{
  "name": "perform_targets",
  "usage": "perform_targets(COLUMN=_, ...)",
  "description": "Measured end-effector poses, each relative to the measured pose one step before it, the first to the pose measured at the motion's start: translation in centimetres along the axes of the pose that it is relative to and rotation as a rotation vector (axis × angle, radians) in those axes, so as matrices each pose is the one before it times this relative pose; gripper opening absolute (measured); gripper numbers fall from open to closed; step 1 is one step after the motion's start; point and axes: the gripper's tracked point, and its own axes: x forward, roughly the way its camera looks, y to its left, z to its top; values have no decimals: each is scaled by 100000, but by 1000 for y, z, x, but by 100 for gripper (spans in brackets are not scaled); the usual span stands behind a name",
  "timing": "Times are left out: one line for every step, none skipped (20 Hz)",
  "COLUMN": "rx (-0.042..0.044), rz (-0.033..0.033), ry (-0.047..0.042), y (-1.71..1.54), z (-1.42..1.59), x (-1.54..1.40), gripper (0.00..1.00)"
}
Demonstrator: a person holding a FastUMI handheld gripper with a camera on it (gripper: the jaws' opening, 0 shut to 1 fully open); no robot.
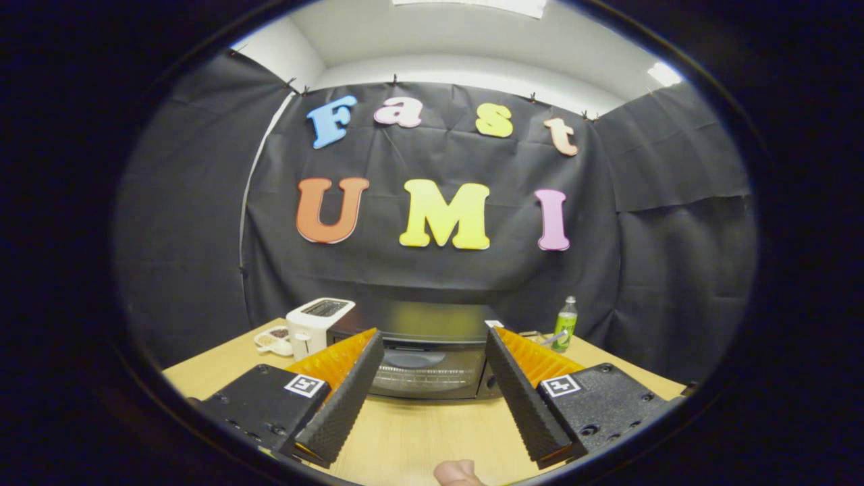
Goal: Open the toaster oven, put the food inside, and close the toaster oven door.
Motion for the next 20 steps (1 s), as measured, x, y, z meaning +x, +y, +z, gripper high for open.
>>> perform_targets(rx=278, rz=484, ry=-475, y=-278, z=1017, x=-855, gripper=100)
perform_targets(rx=-51, rz=-44, ry=-436, y=-383, z=1144, x=-925, gripper=100)
perform_targets(rx=-159, rz=-248, ry=-1132, y=-474, z=1230, x=-885, gripper=100)
perform_targets(rx=-1060, rz=-457, ry=-872, y=-442, z=1151, x=-804, gripper=100)
perform_targets(rx=-1464, rz=-476, ry=-354, y=-463, z=964, x=-862, gripper=100)
perform_targets(rx=-1010, rz=-430, ry=-1003, y=-427, z=996, x=-885, gripper=100)
perform_targets(rx=-522, rz=588, ry=-670, y=-113, z=993, x=-659, gripper=100)
perform_targets(rx=403, rz=311, ry=-447, y=-236, z=738, x=-789, gripper=100)
perform_targets(rx=1314, rz=320, ry=-380, y=-333, z=657, x=-681, gripper=100)
perform_targets(rx=1744, rz=578, ry=27, y=-109, z=571, x=-749, gripper=100)
perform_targets(rx=1769, rz=-73, ry=-418, y=-297, z=555, x=-680, gripper=100)
perform_targets(rx=1398, rz=-257, ry=40, y=-360, z=491, x=-539, gripper=100)
perform_targets(rx=418, rz=-479, ry=45, y=-244, z=488, x=-598, gripper=100)
perform_targets(rx=345, rz=-423, ry=-621, y=-143, z=676, x=-392, gripper=100)
perform_targets(rx=187, rz=28, ry=-1031, y=-51, z=613, x=-312, gripper=100)
perform_targets(rx=-279, rz=301, ry=-689, y=59, z=497, x=-276, gripper=100)
perform_targets(rx=-453, rz=190, ry=-61, y=-73, z=72, x=-321, gripper=100)
perform_targets(rx=-505, rz=17, ry=-383, y=-4, z=34, x=-232, gripper=100)
perform_targets(rx=-489, rz=-264, ry=-813, y=-52, z=193, x=-118, gripper=100)
perform_targets(rx=-481, rz=200, ry=49, y=-4, z=-113, x=-160, gripper=100)
